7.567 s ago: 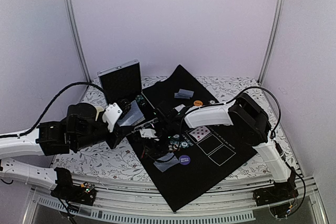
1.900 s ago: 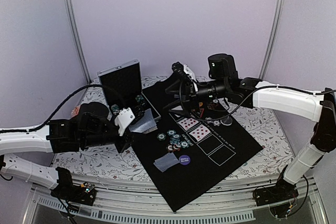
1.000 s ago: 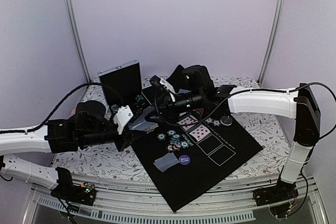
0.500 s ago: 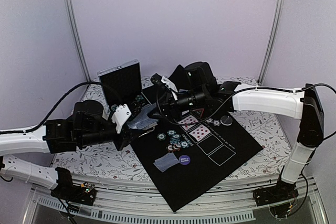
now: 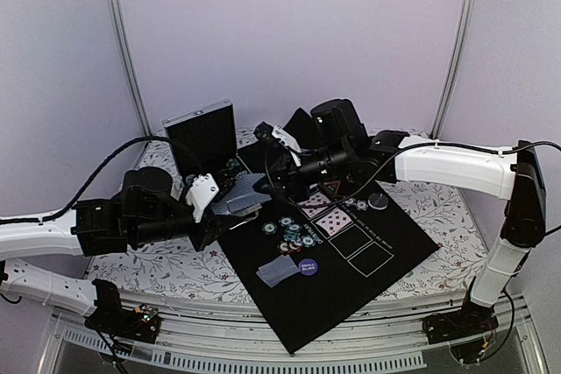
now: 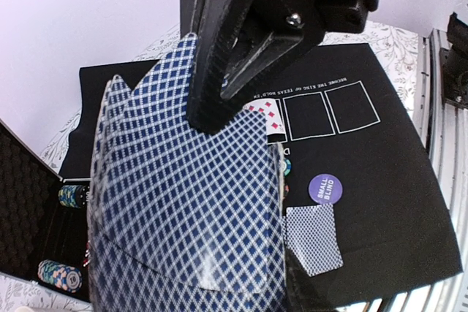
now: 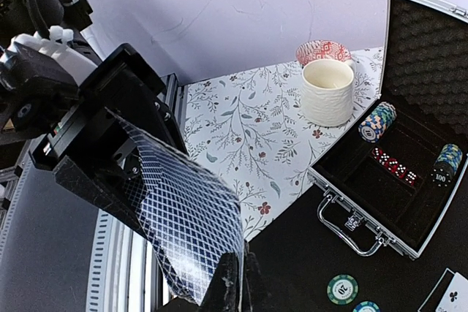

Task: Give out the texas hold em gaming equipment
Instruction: Pick up the poker card from the face-down deck piles, then place the poker card in the community card area.

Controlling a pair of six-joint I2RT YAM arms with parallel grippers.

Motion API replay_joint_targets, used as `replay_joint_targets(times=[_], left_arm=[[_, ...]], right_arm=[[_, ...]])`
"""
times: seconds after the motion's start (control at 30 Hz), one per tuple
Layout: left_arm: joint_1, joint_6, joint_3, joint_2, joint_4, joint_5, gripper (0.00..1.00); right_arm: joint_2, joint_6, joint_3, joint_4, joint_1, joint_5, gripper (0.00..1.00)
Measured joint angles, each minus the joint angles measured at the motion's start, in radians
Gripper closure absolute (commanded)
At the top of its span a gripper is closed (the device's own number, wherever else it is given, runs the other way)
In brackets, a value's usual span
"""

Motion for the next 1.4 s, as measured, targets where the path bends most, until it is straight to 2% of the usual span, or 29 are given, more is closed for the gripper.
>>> replay_joint_targets(times=[0.4,0.73,0.93,1.17,1.4], left_arm=[[0.0,0.0,0.0,-0.013,-0.002,0.0,0.65],[0.0,0.0,0.0,-0.026,0.001,-0.001,0.65],[0.0,0.0,0.0,-0.028,0.001,0.0,0.65],[0.0,0.001,0.0,-0.029,0.002,0.0,0.65],[0.0,0.008,0.0,-0.03,0.003,0.0,0.65]], right_arm=[[-0.027,-0.032,0.031,-0.1,0.0,0.056,0.98],[-0.13,-0.086,0.031,-0.214,-0.033,0.053,0.98],[-0.229,-0.114,0.031,-0.339,-0.135,-0.003,0.98],[-0.285,-0.137,-0.021,-0.533,-0.387,0.034,0.98],[-0.163,-0.16,-0.156,-0.655,-0.403,0.134,0.98]])
